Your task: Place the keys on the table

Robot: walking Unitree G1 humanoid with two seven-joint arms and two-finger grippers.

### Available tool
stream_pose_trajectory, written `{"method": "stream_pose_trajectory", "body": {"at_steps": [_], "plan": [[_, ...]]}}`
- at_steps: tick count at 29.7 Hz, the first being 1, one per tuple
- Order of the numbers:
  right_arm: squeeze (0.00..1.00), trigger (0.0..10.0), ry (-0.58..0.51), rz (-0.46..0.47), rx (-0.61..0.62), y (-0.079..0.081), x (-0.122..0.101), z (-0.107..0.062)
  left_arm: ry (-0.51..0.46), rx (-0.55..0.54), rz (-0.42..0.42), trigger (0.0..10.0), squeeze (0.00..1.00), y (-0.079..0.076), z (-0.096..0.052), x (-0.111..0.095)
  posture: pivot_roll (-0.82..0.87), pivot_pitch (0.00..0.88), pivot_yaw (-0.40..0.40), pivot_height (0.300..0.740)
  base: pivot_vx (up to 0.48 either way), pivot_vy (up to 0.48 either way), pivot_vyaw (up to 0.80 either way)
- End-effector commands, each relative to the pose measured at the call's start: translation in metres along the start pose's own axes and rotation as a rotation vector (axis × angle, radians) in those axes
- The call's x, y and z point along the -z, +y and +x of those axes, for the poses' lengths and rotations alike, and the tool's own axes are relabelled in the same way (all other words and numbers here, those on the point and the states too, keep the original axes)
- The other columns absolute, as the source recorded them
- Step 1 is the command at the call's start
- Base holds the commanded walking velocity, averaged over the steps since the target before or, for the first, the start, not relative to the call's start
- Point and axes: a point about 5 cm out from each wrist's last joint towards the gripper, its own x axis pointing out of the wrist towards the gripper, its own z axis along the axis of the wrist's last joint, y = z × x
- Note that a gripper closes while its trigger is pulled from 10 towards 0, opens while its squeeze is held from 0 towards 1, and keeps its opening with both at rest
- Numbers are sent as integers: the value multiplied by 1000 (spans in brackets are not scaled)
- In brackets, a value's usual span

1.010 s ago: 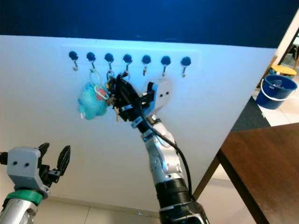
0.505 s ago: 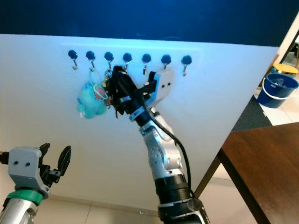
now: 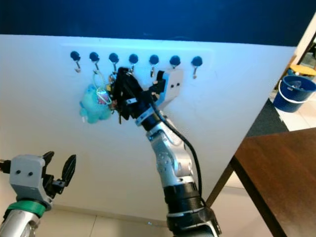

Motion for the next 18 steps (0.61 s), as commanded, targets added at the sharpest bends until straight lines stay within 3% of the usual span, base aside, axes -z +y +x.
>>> {"method": "stream_pose_trajectory", "body": {"at_steps": [1, 11, 12, 14, 15, 18], "plan": [[0, 10000, -61, -21, -79, 17, -17, 15, 13, 2, 12, 10000, 0, 1, -2, 0, -132, 117, 99, 740, 0, 0, 0], [0, 10000, 27, -69, 5, 3, 1, -4, 12, 5, 13, 10000, 0, 0, -3, 0, -127, 115, 101, 740, 0, 0, 0], [47, 10000, 31, -70, 17, 1, 2, -5, 12, 6, 13, 10000, 0, 0, -3, 0, -127, 115, 101, 740, 0, 0, 0], [47, 10000, 34, -72, 25, 0, 2, -6, 12, 7, 13, 10000, 0, 0, -3, 0, -127, 115, 101, 740, 0, 0, 0], [1000, 10000, 34, -74, 34, -2, 2, -7, 12, 8, 13, 10000, 0, 0, -3, 0, -127, 115, 101, 740, 0, 0, 0], [1000, 10000, 43, -90, 50, -4, 3, -9, 11, 10, 13, 10000, 0, 0, -3, 0, -129, 112, 103, 740, 0, 0, 0]]}}
